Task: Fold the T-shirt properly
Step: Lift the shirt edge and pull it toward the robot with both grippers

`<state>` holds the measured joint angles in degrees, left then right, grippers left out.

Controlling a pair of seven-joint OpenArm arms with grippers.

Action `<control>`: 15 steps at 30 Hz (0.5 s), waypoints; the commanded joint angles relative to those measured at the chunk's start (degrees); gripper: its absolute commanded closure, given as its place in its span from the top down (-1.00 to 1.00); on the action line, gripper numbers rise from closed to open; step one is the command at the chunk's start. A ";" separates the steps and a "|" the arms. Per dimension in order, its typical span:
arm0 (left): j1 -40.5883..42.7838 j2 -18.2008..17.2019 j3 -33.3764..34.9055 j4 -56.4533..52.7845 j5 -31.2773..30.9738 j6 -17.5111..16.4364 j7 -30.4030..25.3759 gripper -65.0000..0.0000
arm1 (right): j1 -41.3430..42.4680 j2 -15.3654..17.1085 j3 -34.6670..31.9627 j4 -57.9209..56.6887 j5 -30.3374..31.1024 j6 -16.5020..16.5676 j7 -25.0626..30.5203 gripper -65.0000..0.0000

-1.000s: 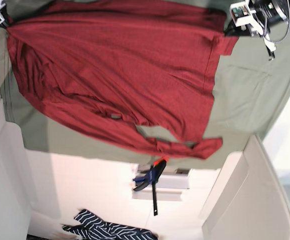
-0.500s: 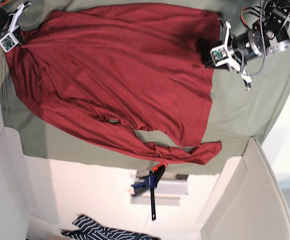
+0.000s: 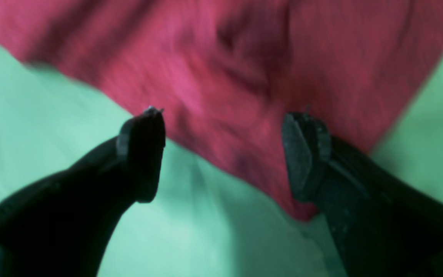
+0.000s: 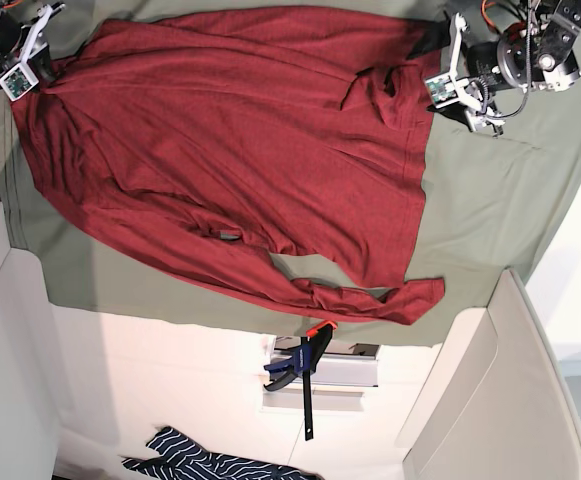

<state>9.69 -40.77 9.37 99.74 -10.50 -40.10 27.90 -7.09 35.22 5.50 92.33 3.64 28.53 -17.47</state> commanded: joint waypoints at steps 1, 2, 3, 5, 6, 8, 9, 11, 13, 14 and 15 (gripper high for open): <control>-0.04 -1.79 -0.59 1.18 -1.77 0.10 0.81 0.48 | 0.72 1.27 0.52 0.83 0.46 -0.61 1.36 -0.21; 0.79 -2.78 -0.59 2.01 -3.02 0.10 1.62 0.48 | 0.72 1.29 0.52 0.94 0.44 -0.61 1.44 -0.20; 1.99 -3.93 -0.59 3.34 -3.96 0.10 1.90 0.48 | 0.72 1.29 0.52 1.20 0.44 -0.59 1.42 -0.20; 5.35 -6.23 -0.59 7.69 -4.31 0.10 1.92 0.48 | 0.55 1.49 0.52 2.25 0.46 0.92 1.36 -0.20; 7.45 -7.15 -0.59 10.64 -4.07 0.10 1.92 0.48 | 0.26 1.81 0.52 2.97 0.46 1.77 1.36 -0.20; 11.72 -7.98 -0.59 16.68 -3.32 0.10 1.92 0.48 | -0.83 2.82 0.52 4.87 0.39 2.38 1.33 -0.20; 13.64 -7.93 -0.59 19.02 -2.80 0.10 1.92 0.48 | -1.62 3.56 0.52 6.03 0.22 2.64 1.31 -0.20; 16.33 -7.32 -0.59 21.33 0.00 0.44 1.60 0.48 | -3.50 5.01 0.52 8.31 -1.44 3.08 1.18 -0.20; 17.40 -5.57 -0.59 20.94 4.90 2.16 -0.33 0.48 | -5.20 6.16 0.50 8.92 -4.44 3.15 1.16 -0.20; 17.46 -4.55 -0.59 20.06 7.58 2.86 -2.01 0.48 | -5.86 6.78 0.39 8.76 -5.66 3.21 1.18 -0.20; 17.40 -3.74 -0.59 18.97 10.21 3.48 -3.96 0.48 | -6.29 7.19 0.35 8.68 -6.67 3.21 1.20 -0.20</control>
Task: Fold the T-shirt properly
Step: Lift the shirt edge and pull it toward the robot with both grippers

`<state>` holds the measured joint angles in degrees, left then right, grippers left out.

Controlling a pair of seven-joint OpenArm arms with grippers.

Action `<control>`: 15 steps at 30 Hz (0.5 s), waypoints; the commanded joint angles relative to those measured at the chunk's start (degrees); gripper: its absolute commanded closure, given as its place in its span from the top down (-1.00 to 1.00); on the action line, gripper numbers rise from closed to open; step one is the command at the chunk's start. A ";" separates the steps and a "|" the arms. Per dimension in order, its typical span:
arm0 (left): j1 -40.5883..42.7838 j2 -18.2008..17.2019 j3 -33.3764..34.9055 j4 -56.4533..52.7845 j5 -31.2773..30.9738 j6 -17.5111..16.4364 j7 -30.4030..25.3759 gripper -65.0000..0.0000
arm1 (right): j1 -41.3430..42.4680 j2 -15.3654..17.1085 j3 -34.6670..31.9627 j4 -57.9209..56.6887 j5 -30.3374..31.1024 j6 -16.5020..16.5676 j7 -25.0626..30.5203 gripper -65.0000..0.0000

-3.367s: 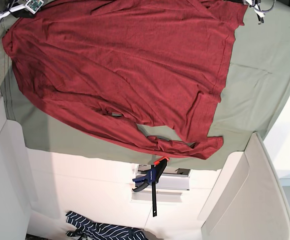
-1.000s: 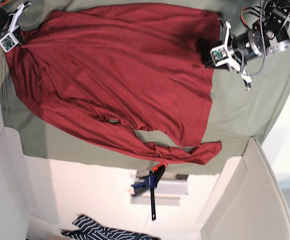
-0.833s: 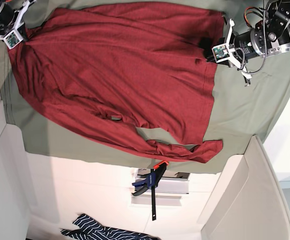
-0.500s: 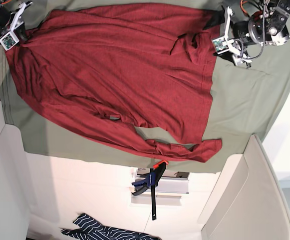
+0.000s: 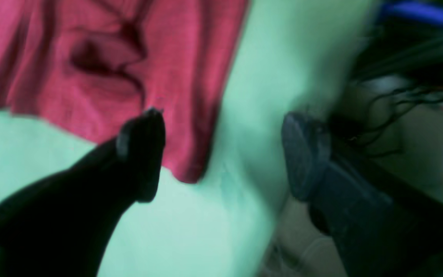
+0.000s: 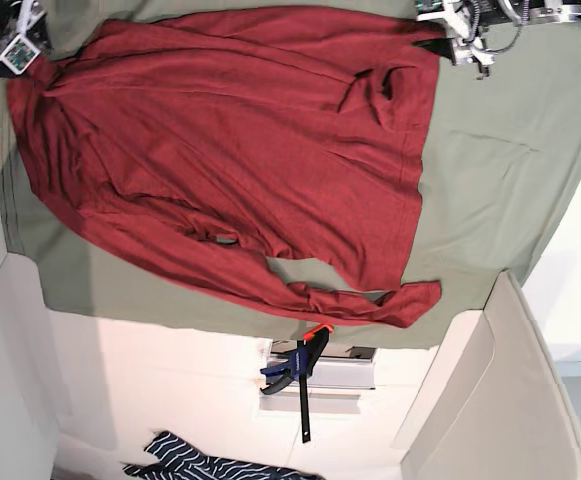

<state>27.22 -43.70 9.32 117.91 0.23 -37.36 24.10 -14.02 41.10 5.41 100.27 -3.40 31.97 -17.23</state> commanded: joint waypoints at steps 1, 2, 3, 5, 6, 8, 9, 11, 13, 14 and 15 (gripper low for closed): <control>-0.46 -0.20 -0.55 -0.39 2.10 0.96 -2.47 0.48 | 0.33 1.62 0.44 0.70 -0.31 -0.24 0.96 -0.20; -0.59 0.35 -0.55 -1.53 4.02 0.92 -4.66 0.48 | 0.20 1.92 0.44 0.59 -0.74 -0.24 1.11 -0.20; -0.70 0.76 -0.55 -2.54 5.95 0.90 -6.62 0.48 | 0.17 2.10 0.44 0.39 -1.31 -0.31 1.27 -0.20; -0.74 1.11 -0.52 -4.17 8.37 0.94 -9.31 0.48 | 0.31 2.43 0.44 -0.31 -3.30 -1.07 2.99 -0.20; -0.74 1.16 -0.55 -4.74 8.79 1.09 -9.79 0.48 | 0.33 2.62 0.44 -0.85 -3.98 -1.36 3.91 -0.20; -0.70 1.16 -0.44 -5.35 8.85 1.81 -9.81 0.48 | 0.74 2.73 0.33 -1.79 -5.29 -1.79 5.11 -0.20; -0.74 1.16 -0.09 -5.38 9.01 1.84 -9.81 0.48 | 1.31 2.73 -0.13 -2.29 -5.44 -1.81 5.16 -0.20; -1.66 1.16 0.85 -5.38 10.34 2.25 -9.94 0.48 | 2.71 2.71 -1.57 -3.39 -5.44 -1.81 5.14 -0.20; -2.67 1.16 2.47 -5.44 10.60 2.71 -9.81 0.48 | 4.31 2.71 -3.96 -4.68 -5.90 -2.32 5.05 -0.20; -3.08 1.16 3.50 -5.57 11.06 3.50 -9.70 0.48 | 5.20 2.71 -5.38 -5.51 -6.80 -3.02 5.03 -0.20; -3.43 1.16 4.66 -5.90 11.72 4.09 -9.70 0.48 | 6.01 2.71 -6.78 -6.45 -7.87 -3.98 5.03 -0.20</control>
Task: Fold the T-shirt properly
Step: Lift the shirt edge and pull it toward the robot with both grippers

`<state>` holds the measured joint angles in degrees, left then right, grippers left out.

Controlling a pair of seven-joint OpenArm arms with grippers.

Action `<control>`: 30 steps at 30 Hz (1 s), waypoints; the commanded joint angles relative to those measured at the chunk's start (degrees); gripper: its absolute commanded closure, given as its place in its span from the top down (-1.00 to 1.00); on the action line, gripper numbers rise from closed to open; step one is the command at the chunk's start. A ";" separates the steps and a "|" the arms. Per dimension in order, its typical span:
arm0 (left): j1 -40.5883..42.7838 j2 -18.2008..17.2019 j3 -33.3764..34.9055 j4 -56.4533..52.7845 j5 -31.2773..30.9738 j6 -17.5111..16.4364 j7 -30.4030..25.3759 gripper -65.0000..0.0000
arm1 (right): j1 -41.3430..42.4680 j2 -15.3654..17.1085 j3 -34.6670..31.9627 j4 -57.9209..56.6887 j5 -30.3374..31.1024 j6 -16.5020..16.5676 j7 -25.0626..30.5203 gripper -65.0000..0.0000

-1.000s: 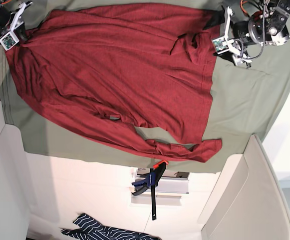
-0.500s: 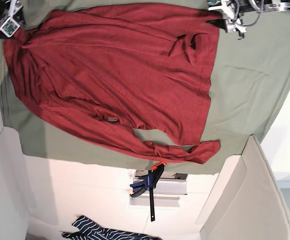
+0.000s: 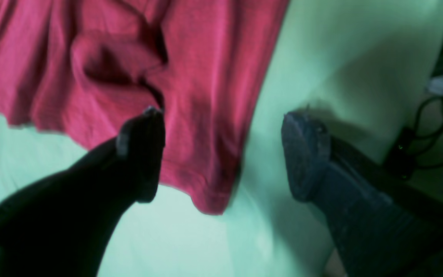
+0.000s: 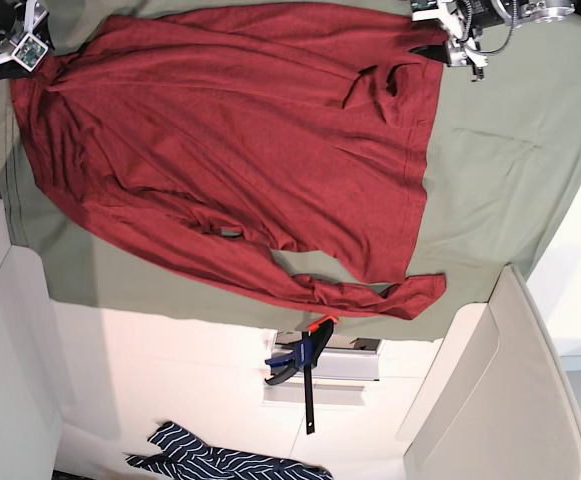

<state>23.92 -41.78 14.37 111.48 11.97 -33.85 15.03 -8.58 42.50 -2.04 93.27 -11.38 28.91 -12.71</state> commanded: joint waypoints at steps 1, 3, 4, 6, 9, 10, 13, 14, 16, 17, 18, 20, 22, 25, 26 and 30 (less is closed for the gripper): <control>-0.48 -0.76 0.74 0.04 0.83 1.27 -0.66 0.48 | 1.44 1.31 -0.72 -0.42 -0.76 -2.14 0.50 -0.20; -1.64 -0.76 2.80 -1.57 2.40 2.69 -0.68 0.48 | 3.10 1.31 -3.04 -1.84 -1.73 -3.39 0.48 -0.20; -2.34 -0.76 3.72 -2.51 3.10 3.45 -0.68 0.48 | 3.78 1.31 -3.78 -2.29 -1.70 -3.61 0.48 -0.20; -3.98 -0.76 5.16 -4.39 3.82 5.35 -0.70 0.48 | 5.07 1.29 -4.44 -3.19 -1.70 -3.89 0.48 -0.20; -6.32 -0.74 6.82 -7.19 3.78 5.77 -1.29 0.48 | 6.56 1.33 -4.46 -4.55 -1.20 -4.55 0.48 -0.20; -6.88 -0.76 7.39 -8.07 3.80 5.79 -1.70 0.48 | 6.97 1.29 -4.46 -4.87 -0.98 -4.72 0.48 -0.20; -8.17 -0.76 8.74 -10.43 5.07 5.84 -3.52 0.47 | 7.48 1.29 -4.46 -5.79 0.31 -4.63 0.50 -0.21; -8.28 -0.76 9.01 -10.93 6.01 5.81 -3.98 0.44 | 7.45 1.29 -4.46 -5.97 0.24 -4.66 0.48 -0.24; -8.41 -0.76 9.03 -11.39 6.56 5.81 -4.17 0.04 | 7.45 1.29 -4.46 -6.51 0.24 -4.63 0.48 -0.48; -8.41 -0.79 9.03 -11.39 6.75 5.79 -4.09 -0.34 | 7.45 1.29 -4.46 -6.80 0.24 -4.63 0.48 -0.63; -8.41 -0.81 9.03 -11.39 7.06 5.70 -4.04 -0.72 | 7.48 1.29 -4.46 -6.97 0.22 -4.63 0.50 -0.77; -8.37 -0.79 9.03 -11.39 7.04 5.25 -3.10 -1.00 | 7.45 1.29 -4.46 -7.04 0.22 -4.61 0.48 -1.00; -8.39 -0.79 9.03 -11.37 6.56 4.17 -1.44 -1.00 | 7.45 1.29 -4.46 -7.04 0.22 -4.61 0.48 -1.00; -8.37 -0.98 9.01 -11.13 3.76 4.04 3.06 -1.00 | 7.43 1.33 -4.46 -7.02 0.24 -4.52 -0.61 -1.00; -8.33 -1.29 9.01 -10.71 1.92 3.98 5.01 -1.00 | 7.41 1.33 -4.46 -6.88 0.24 -4.50 -1.42 -1.00; -5.57 -4.09 8.85 -6.29 -2.99 1.88 7.93 -1.00 | 5.86 2.45 -4.44 -5.57 0.22 -4.68 -2.80 -1.00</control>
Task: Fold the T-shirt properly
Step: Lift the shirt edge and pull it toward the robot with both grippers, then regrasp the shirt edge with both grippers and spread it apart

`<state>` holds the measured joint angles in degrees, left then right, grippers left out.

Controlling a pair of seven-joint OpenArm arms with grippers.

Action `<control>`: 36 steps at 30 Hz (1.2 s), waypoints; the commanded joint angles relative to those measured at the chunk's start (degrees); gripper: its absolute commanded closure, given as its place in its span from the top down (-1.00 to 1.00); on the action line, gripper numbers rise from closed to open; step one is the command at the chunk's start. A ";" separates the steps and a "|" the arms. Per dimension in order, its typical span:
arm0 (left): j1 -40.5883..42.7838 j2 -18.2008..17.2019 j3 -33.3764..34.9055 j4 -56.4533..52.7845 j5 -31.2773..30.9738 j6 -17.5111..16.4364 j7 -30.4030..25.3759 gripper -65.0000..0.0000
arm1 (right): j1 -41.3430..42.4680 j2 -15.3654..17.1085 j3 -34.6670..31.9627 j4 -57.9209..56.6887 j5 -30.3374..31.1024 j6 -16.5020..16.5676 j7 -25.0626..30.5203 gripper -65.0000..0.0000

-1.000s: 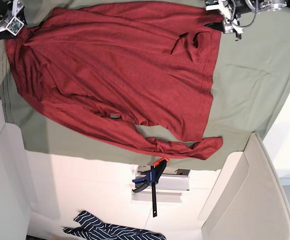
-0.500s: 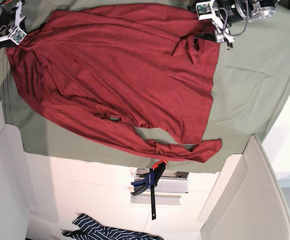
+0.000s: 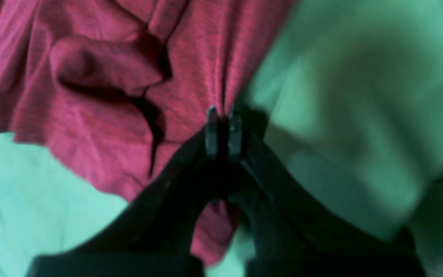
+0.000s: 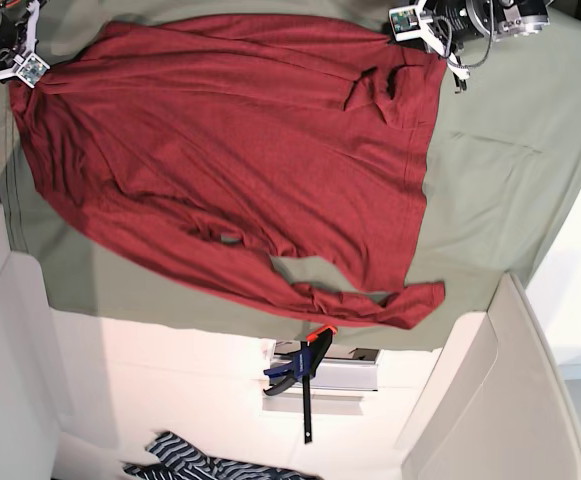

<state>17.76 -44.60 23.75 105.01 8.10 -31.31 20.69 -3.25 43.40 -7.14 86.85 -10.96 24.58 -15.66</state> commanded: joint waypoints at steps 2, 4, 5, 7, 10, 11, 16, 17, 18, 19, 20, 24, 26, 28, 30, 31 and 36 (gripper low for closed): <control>3.80 -3.39 -0.52 4.24 0.98 -0.59 2.58 -1.00 | -1.70 2.56 0.68 2.64 -0.20 -0.37 0.15 -1.00; 7.17 -5.38 -0.52 8.96 1.44 -0.33 3.30 -1.00 | -4.33 3.39 0.74 4.85 -0.20 -0.39 0.15 -1.00; 8.55 -6.10 -0.52 11.23 2.23 0.55 4.00 -1.00 | -5.46 3.56 0.81 5.97 -0.20 -0.39 0.02 -1.00; 10.49 -7.23 -0.59 14.86 4.09 2.34 5.73 -1.00 | -7.21 3.56 1.05 7.74 -0.17 -0.39 -0.68 -1.00; 12.04 -8.37 -0.63 17.22 5.62 2.62 6.84 -1.00 | -9.64 3.56 2.12 9.29 -0.20 -0.39 -1.16 -1.00; 12.24 -8.50 -0.63 17.25 5.66 2.54 6.95 -1.00 | -10.36 3.56 2.69 9.60 -0.20 -0.39 -1.11 -1.00; 12.92 -9.42 -0.63 17.25 6.14 2.89 10.62 -1.00 | -13.25 3.58 6.10 11.13 -0.17 0.00 -1.16 -1.00; 13.00 -9.94 -0.63 17.25 6.10 3.58 11.26 -1.00 | -13.90 3.58 7.10 11.54 -0.17 0.22 -1.14 -1.00; 13.33 -10.64 -0.63 17.25 6.14 3.69 11.47 -1.00 | -14.62 3.58 8.09 11.87 -0.15 0.55 -1.14 -1.00; 13.86 -11.39 -0.63 17.25 6.25 3.69 11.50 -1.00 | -15.28 3.58 9.14 12.22 -0.11 1.31 -1.11 -1.00; 14.14 -12.07 -0.63 17.25 6.60 3.69 11.52 -1.00 | -15.78 3.56 10.08 12.50 -0.07 2.05 -1.07 -1.00; 14.12 -13.94 -1.46 17.25 10.45 6.45 11.28 -1.00 | -15.28 3.58 12.22 12.55 2.49 2.71 -1.07 -1.00; 14.01 -13.99 -3.63 17.25 11.30 8.20 10.99 -1.00 | -14.32 3.56 12.55 12.37 2.60 3.39 -1.07 -1.00; 13.79 -13.99 -6.40 17.25 10.99 7.98 8.68 -1.00 | -12.94 3.56 12.52 11.69 2.60 4.44 -1.07 -1.00; 13.53 -13.99 -9.05 17.25 10.97 6.64 5.42 -1.00 | -11.45 3.56 12.50 10.60 2.62 4.81 -0.87 -1.00; 13.20 -13.99 -10.16 17.22 10.93 5.77 4.04 -1.00 | -10.62 3.56 12.52 10.08 2.62 4.83 -0.87 -1.00; 8.00 -13.97 -12.20 15.69 8.98 3.30 -1.29 -1.00 | -6.23 3.43 12.20 5.90 4.02 4.87 1.09 -1.00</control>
<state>26.02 -57.43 12.23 120.29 16.40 -28.67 18.59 -10.24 45.36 4.34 92.23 -6.55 30.65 -14.55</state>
